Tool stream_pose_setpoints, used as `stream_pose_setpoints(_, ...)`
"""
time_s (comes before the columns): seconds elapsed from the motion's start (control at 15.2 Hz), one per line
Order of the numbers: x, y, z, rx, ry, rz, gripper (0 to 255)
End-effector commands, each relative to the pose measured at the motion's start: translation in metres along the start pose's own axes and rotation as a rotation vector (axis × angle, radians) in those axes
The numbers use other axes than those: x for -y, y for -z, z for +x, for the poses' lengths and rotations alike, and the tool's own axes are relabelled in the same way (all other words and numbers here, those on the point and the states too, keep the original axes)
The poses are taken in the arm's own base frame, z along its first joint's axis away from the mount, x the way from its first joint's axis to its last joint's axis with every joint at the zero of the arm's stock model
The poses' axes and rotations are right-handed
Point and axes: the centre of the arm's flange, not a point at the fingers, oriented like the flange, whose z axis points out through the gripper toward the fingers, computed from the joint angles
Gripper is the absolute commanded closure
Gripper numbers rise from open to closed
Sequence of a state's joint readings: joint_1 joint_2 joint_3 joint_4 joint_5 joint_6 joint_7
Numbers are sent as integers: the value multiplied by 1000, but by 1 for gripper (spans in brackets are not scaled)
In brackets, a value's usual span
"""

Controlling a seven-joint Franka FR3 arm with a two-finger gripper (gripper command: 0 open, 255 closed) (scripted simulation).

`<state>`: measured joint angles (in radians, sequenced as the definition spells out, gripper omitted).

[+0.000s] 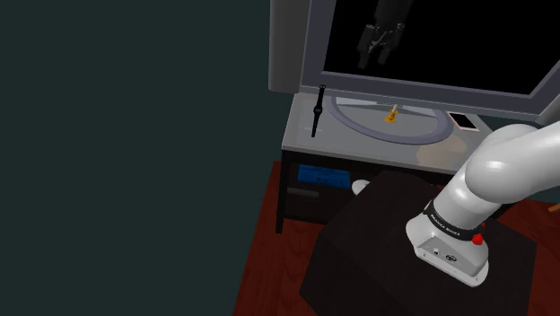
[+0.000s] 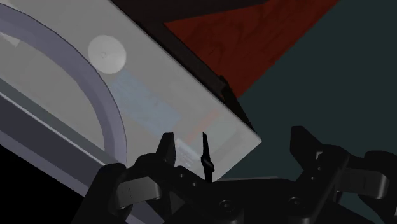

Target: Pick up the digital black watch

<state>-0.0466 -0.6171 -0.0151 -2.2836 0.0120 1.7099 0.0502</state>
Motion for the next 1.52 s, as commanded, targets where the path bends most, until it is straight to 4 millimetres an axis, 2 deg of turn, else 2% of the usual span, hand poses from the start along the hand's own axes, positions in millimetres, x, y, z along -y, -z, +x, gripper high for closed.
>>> stream_pose_setpoints(0.0,0,-13,24,2,-40,1,0)
stream_pose_setpoints(0.4,-4,-54,94,13,-153,1,0)
stream_pose_setpoints(0.86,-19,-101,171,25,-283,2,0)
stream_pose_setpoints(1.32,-19,-138,169,25,-283,2,0)
stream_pose_setpoints(1.45,-19,-141,169,25,-283,2,0)
